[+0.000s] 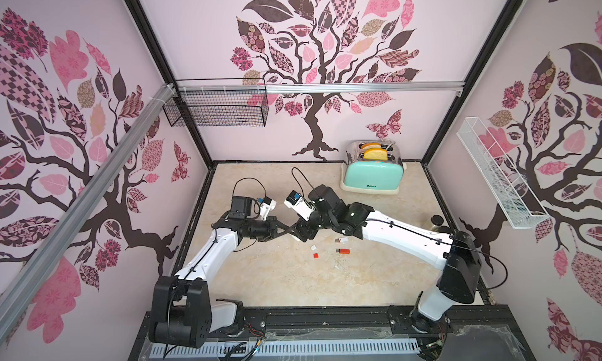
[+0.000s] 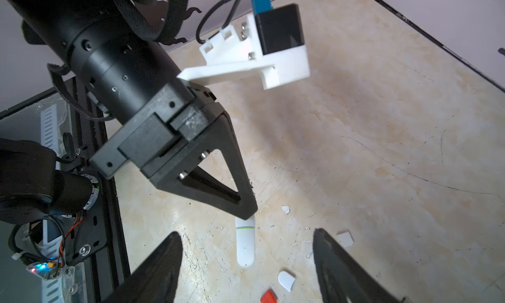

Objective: Close the usb drive cover
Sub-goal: Close the cover of the USB drive, then place the USB drive at the center of the board.

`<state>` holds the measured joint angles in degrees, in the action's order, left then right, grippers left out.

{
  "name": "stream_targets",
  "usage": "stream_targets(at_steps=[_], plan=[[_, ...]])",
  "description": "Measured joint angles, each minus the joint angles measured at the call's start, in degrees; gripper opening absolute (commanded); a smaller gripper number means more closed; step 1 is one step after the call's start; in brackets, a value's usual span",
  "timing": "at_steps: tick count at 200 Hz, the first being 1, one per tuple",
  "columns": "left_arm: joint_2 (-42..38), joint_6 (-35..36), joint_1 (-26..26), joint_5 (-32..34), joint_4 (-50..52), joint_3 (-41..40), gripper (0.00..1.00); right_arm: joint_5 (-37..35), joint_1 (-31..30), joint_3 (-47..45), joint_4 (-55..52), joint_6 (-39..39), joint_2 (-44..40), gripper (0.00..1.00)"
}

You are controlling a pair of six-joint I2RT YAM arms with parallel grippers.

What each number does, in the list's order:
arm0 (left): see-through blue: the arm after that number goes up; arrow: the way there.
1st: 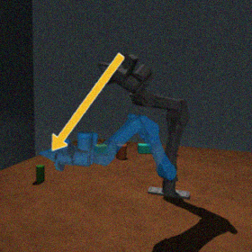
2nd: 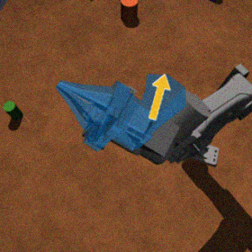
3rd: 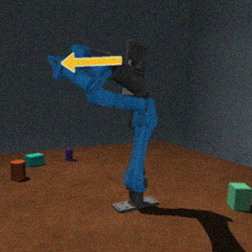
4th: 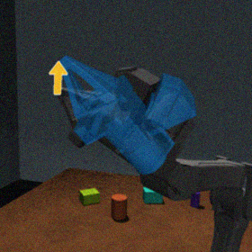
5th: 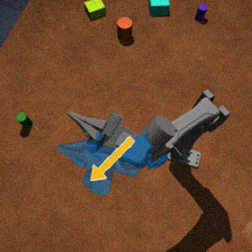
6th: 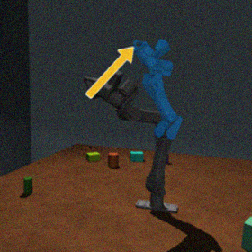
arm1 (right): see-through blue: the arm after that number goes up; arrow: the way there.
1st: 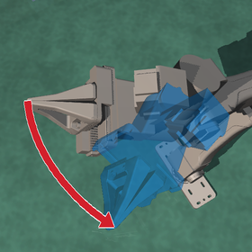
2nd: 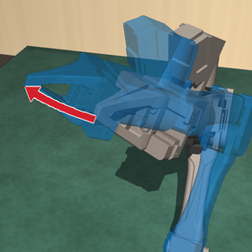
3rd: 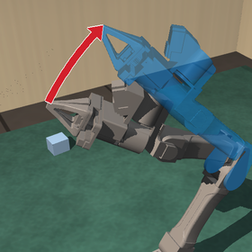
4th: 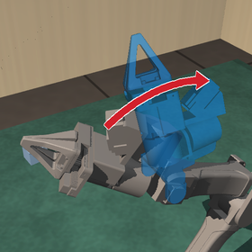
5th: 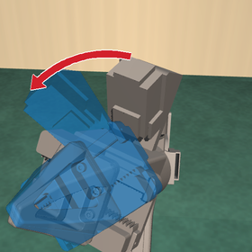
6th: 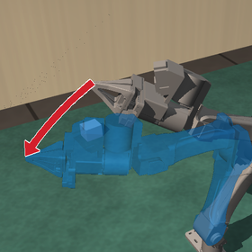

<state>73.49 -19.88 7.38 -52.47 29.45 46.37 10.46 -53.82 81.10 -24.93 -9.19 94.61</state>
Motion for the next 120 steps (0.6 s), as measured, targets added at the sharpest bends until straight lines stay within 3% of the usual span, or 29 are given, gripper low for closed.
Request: stream_targets(at_steps=[120], plan=[[0.0,-2.6,-1.3,-3.4,-0.7,0.0,0.00,2.8,0.8,-2.5,-0.7,1.3,5.8,0.57]])
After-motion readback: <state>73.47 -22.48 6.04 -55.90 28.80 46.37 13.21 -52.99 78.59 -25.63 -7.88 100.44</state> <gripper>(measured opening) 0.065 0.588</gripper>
